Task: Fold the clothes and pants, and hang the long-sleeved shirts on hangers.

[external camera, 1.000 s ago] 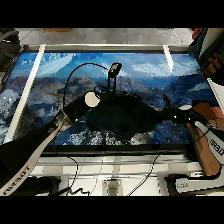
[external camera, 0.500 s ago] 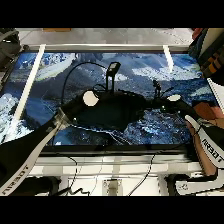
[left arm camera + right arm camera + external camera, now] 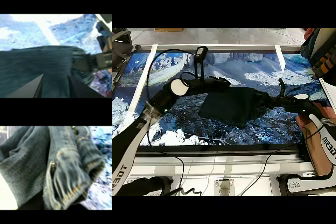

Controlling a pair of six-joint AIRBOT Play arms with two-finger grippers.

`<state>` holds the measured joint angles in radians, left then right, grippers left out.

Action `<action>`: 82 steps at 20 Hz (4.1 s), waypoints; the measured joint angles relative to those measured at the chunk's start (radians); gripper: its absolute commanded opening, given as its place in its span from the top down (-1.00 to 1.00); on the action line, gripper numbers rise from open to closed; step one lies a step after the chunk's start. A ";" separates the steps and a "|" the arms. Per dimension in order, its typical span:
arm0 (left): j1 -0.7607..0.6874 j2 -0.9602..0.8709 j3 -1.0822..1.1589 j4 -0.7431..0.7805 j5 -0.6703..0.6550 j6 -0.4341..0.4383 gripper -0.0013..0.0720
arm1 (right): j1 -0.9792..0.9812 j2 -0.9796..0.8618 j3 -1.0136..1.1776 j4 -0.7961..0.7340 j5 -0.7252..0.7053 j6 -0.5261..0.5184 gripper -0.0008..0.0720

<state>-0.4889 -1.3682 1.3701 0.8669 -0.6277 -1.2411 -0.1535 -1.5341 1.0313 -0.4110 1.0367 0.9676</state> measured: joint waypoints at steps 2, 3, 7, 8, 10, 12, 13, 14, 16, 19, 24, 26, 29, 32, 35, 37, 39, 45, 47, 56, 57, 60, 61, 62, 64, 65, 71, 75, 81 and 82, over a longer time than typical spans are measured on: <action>0.012 0.003 0.000 0.002 -0.032 0.000 0.07 | -0.020 -0.001 -0.002 -0.095 0.037 0.024 -0.96; 0.016 0.005 0.000 0.003 -0.042 0.000 0.07 | -0.024 -0.004 -0.002 -0.144 0.047 0.051 -0.95; 0.022 0.007 0.000 0.004 -0.076 0.000 0.07 | -0.011 -0.008 -0.004 -0.297 0.060 0.140 -0.90; 0.023 0.007 0.000 0.004 -0.080 0.000 0.07 | 0.000 -0.009 -0.004 -0.314 0.056 0.153 -0.91; 0.024 0.007 0.000 0.004 -0.085 0.000 0.07 | 0.036 -0.016 -0.004 -0.330 0.023 0.182 -0.90; 0.024 0.007 0.000 0.004 -0.092 0.000 0.07 | 0.082 -0.033 -0.004 -0.326 -0.022 0.201 -0.74; 0.024 0.007 0.000 0.004 -0.092 0.000 0.07 | 0.108 -0.045 -0.004 -0.317 -0.044 0.207 -0.42; 0.024 0.007 0.000 0.004 -0.094 0.000 0.07 | 0.137 -0.060 -0.004 -0.305 -0.069 0.213 0.22; 0.024 0.007 0.000 0.004 -0.095 0.000 0.07 | 0.192 -0.082 -0.004 -0.286 -0.143 0.222 0.88; 0.029 0.007 0.000 0.005 -0.096 0.000 0.07 | 0.245 -0.091 0.022 -0.266 -0.246 0.226 0.88; 0.048 0.007 0.000 0.019 -0.099 0.000 0.07 | 0.193 -0.002 0.133 -0.218 -0.300 0.230 0.89; 0.055 0.008 0.000 0.021 -0.100 0.000 0.07 | 0.125 0.070 0.171 -0.204 -0.310 0.232 0.89; 0.060 0.008 0.000 0.022 -0.103 0.000 0.07 | -0.022 0.198 0.199 -0.196 -0.303 0.243 0.89; 0.062 0.008 0.000 0.023 -0.115 0.000 0.07 | -0.216 0.322 0.210 -0.199 -0.243 0.249 0.89; 0.063 0.008 0.000 0.023 -0.140 0.000 0.07 | -0.459 0.434 0.215 -0.252 -0.161 0.266 0.88; 0.066 0.008 0.000 0.023 -0.160 0.000 0.07 | -0.629 0.490 0.216 -0.328 -0.104 0.284 0.88; 0.068 0.008 0.000 0.023 -0.178 0.000 0.07 | -0.792 0.521 0.216 -0.418 -0.022 0.303 0.88; 0.073 0.008 0.000 0.023 -0.198 0.000 0.07 | -1.107 0.550 0.187 -0.847 0.262 0.628 0.37; 0.074 0.008 0.000 0.023 -0.203 0.000 0.07 | -1.151 0.554 0.184 -0.935 0.289 0.704 -0.90; 0.085 0.026 0.006 0.047 -0.224 0.001 0.89 | -1.064 0.558 0.179 -0.843 0.281 0.768 0.88; 0.092 0.043 0.011 0.089 -0.240 0.001 0.89 | -0.988 0.558 0.182 -0.813 0.269 0.729 0.88; 0.130 0.140 0.024 0.357 -0.295 -0.043 0.89 | -0.684 0.558 0.197 -0.750 0.228 0.602 0.88; 0.150 0.184 0.026 0.477 -0.323 -0.074 0.89 | -0.563 0.558 0.203 -0.742 0.220 0.570 0.88; 0.174 0.233 0.027 0.598 -0.352 -0.101 0.89 | -0.451 0.558 0.206 -0.735 0.218 0.548 0.88; 0.234 0.324 0.029 0.773 -0.412 -0.142 0.89 | -0.228 0.558 0.212 -0.739 0.212 0.517 0.88; 0.274 0.374 0.030 0.833 -0.433 -0.163 0.89 | -0.131 0.558 0.214 -0.757 0.211 0.508 0.88; 0.434 0.566 0.031 0.964 -0.505 -0.293 0.89 | 0.203 0.558 0.216 -0.961 0.187 0.483 0.88; 0.457 0.596 0.030 0.977 -0.515 -0.316 0.89 | 0.249 0.558 0.216 -1.001 0.180 0.479 0.87; 0.465 0.606 0.030 0.983 -0.518 -0.324 0.89 | 0.264 0.558 0.216 -1.014 0.176 0.477 0.87; 0.465 0.606 0.030 0.983 -0.518 -0.325 0.89 | 0.264 0.558 0.216 -1.015 0.175 0.477 0.87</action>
<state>-0.0242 -0.7620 1.4002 1.8496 -1.1454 -1.5658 0.1108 -0.9760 1.2476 -1.4258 1.2121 1.4445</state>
